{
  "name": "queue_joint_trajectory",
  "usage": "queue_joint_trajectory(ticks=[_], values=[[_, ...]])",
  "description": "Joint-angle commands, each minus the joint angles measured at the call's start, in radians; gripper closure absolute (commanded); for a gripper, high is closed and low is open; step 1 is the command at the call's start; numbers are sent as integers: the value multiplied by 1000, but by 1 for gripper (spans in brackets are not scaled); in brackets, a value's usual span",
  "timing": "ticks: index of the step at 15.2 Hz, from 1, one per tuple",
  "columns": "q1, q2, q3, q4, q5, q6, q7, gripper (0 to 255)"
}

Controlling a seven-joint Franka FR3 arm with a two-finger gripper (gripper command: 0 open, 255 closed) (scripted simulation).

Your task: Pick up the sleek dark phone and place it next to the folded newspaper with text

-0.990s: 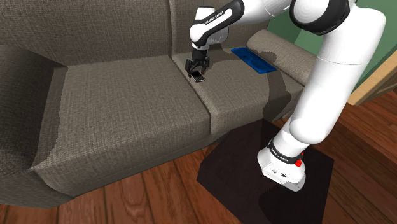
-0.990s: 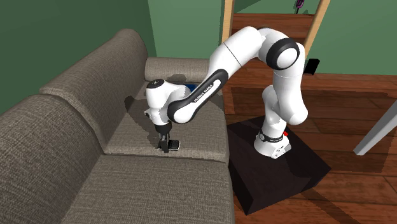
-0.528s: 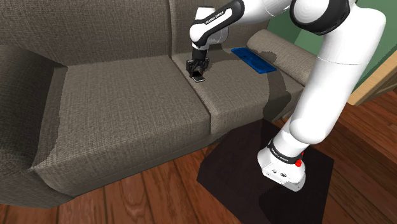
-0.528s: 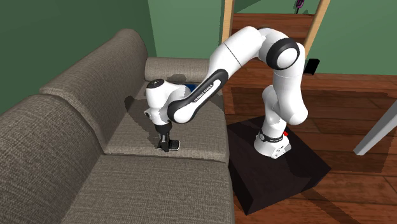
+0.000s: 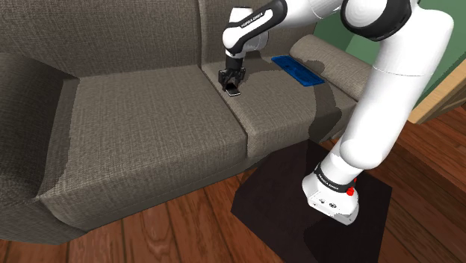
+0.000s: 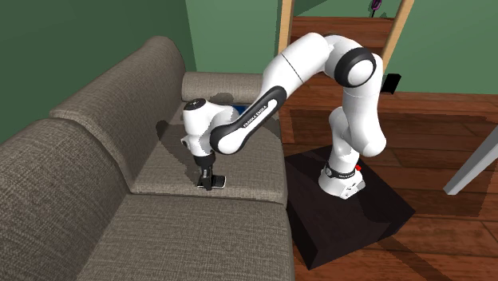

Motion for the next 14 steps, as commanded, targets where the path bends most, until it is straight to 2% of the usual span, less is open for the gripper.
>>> queue_joint_trajectory(ticks=[1, 14], values=[[0, -11, -1, 6, -3, -18, 2, 255], [2, -90, -5, 86, -21, -176, 21, 255]])
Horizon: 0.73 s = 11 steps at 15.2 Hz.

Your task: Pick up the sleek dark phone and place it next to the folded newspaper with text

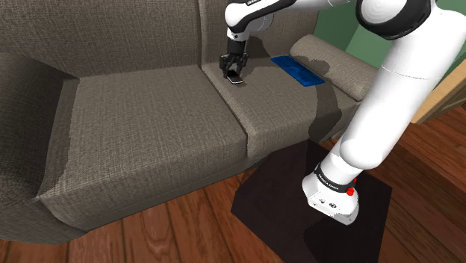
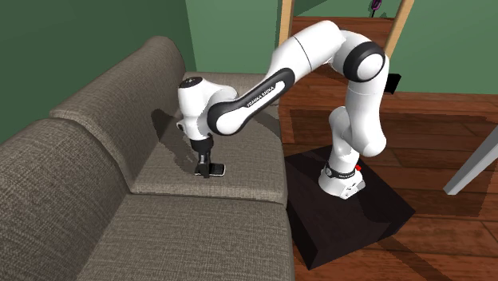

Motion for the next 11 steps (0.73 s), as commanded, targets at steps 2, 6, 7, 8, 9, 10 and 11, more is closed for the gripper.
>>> queue_joint_trajectory(ticks=[2, 6, 7, 8, 9, 10, 11], values=[[0, -15, -1, 22, -3, -38, 4, 255], [-20, -66, -18, -16, -9, -53, -30, 255], [-30, -87, -27, -41, -12, -48, -49, 255], [-39, -106, -36, -65, -14, -45, -67, 255], [-50, -125, -46, -88, -17, -41, -86, 255], [-60, -143, -56, -110, -21, -39, -105, 255], [-70, -160, -67, -130, -25, -36, -124, 255]])
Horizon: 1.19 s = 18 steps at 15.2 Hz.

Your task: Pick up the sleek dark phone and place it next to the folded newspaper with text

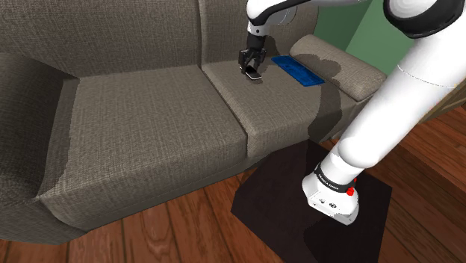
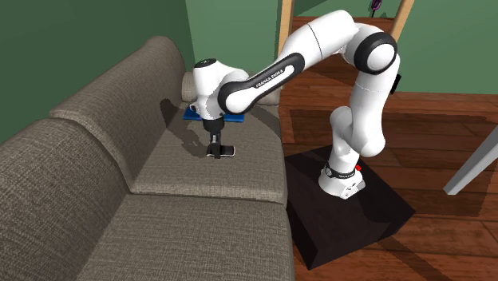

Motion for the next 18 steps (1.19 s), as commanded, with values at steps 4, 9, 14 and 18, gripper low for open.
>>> queue_joint_trajectory(ticks=[4, 9, 14, 18], values=[[-53, -74, -54, -81, -20, 5, -98, 255], [-109, -134, -116, -144, -48, 5, -201, 255], [-166, -172, -185, -178, -77, 0, -311, 255], [-212, -184, -244, -184, -97, -6, -404, 255]])
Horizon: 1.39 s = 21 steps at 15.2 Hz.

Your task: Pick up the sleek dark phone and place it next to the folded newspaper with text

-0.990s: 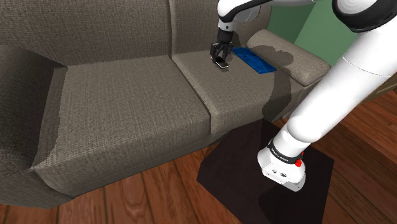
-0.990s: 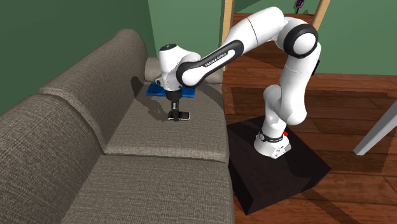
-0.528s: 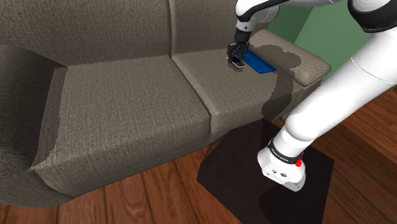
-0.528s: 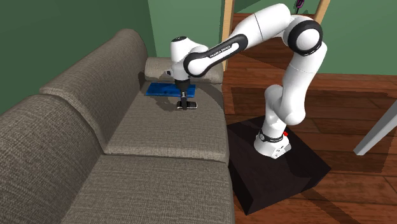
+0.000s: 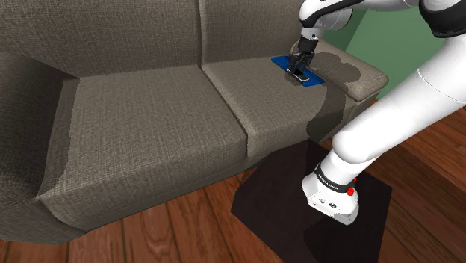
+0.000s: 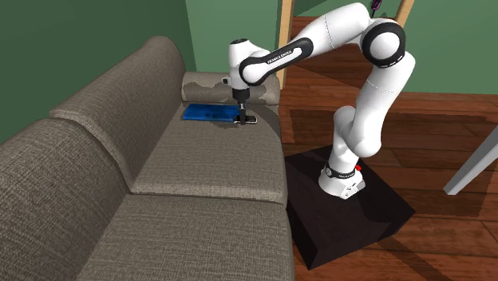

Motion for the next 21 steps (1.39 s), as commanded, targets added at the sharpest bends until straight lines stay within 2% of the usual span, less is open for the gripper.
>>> queue_joint_trajectory(ticks=[1, 3, 19, 21], values=[[-20, 5, -30, 11, -6, -6, -49, 255], [-36, 7, -51, 14, -11, -8, -83, 255], [-31, 126, -71, -100, 46, 215, -134, 255], [-31, 126, -71, -100, 46, 215, -134, 255]])
